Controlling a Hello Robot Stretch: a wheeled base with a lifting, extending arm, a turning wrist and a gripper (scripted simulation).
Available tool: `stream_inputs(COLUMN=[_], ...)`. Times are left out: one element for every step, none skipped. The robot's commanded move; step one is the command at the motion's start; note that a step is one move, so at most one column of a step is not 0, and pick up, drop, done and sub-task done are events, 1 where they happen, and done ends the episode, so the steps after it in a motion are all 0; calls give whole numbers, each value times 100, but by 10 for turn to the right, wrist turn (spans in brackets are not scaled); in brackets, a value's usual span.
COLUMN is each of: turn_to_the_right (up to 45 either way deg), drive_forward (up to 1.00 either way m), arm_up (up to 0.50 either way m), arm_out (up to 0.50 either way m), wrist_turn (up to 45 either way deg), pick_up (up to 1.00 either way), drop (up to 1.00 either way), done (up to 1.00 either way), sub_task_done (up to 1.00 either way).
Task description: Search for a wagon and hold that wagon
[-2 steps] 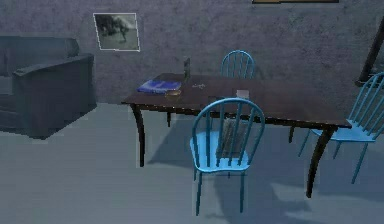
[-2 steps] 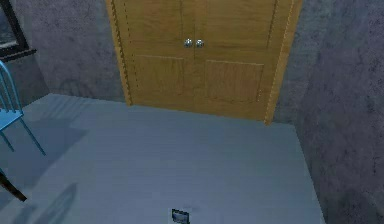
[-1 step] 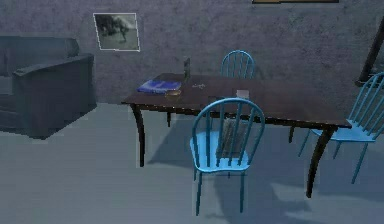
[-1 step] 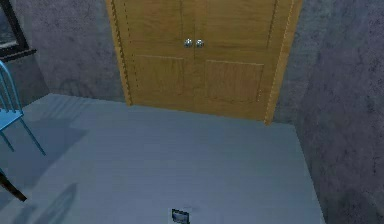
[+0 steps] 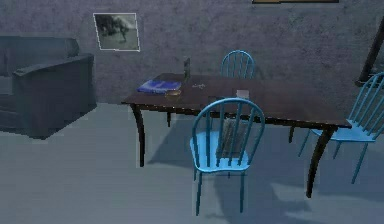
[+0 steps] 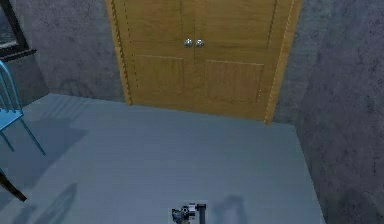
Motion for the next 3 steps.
stream_inputs(turn_to_the_right=[0,0,0], drive_forward=[0,0,0], arm_up=[0,0,0], arm_out=[0,0,0], wrist_turn=[450,450,450], pick_up=[0,0,0], drop=[0,0,0], done=[0,0,0], sub_task_done=[0,0,0])
